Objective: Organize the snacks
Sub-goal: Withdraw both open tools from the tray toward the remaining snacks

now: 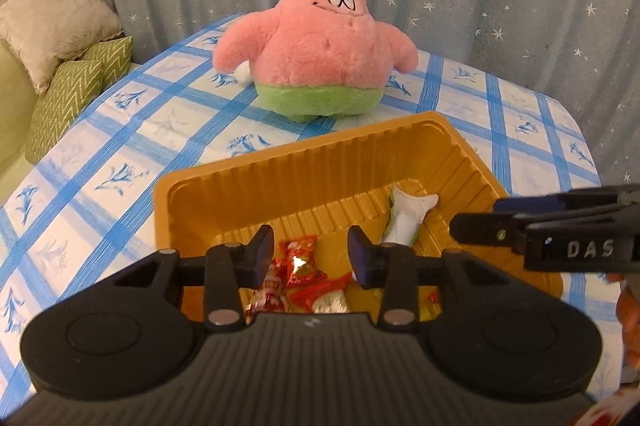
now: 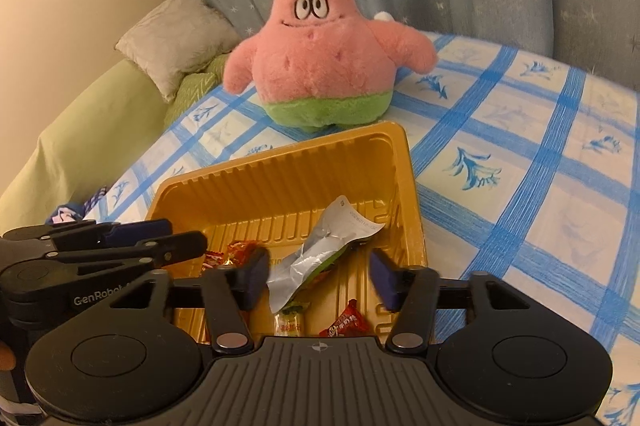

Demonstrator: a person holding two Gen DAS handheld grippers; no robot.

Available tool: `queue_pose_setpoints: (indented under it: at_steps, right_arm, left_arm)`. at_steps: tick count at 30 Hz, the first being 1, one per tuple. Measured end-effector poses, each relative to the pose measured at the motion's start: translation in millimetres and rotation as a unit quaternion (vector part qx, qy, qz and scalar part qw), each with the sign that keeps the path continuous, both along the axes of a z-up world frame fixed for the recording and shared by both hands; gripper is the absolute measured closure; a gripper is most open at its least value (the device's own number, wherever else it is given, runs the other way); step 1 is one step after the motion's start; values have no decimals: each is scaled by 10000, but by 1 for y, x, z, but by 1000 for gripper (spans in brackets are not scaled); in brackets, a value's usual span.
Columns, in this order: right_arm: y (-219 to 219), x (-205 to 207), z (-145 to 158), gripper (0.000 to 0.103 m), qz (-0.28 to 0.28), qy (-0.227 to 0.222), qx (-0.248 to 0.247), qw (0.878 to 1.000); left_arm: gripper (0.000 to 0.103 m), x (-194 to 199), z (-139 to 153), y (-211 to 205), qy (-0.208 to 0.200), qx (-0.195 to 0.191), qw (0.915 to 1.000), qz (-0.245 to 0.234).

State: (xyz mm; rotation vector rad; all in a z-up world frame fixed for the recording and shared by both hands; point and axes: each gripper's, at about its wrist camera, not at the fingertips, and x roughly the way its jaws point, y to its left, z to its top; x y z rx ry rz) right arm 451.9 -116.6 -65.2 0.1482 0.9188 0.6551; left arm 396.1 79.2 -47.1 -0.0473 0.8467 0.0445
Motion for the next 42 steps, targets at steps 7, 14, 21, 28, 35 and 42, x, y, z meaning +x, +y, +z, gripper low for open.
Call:
queue_pose_setpoints:
  at_steps: [7, 14, 21, 28, 35, 42]
  right_arm:
    - [-13, -24, 13, 26, 37, -267, 67, 9996]
    - [-30, -55, 22, 24, 104, -393, 7, 9992]
    - [-51, -92, 28, 23, 117, -390, 11, 9992]
    - [-68, -129, 29, 23, 137, -311, -19, 9994]
    - [-82, -165, 29, 23, 155, -298, -85, 9994]
    - [-88, -192, 20, 23, 296, -136, -240, 9992]
  left_arm:
    - [63, -43, 10, 5, 70, -236, 9994, 227]
    - [61, -91, 25, 8, 27, -260, 9988, 402]
    - [61, -138, 37, 3, 0, -301, 9980, 551]
    - [61, -181, 36, -10, 94, -354, 9975, 608]
    - [61, -217, 27, -26, 261, -465, 9965, 646]
    - [61, -243, 17, -40, 402, -554, 9954, 664]
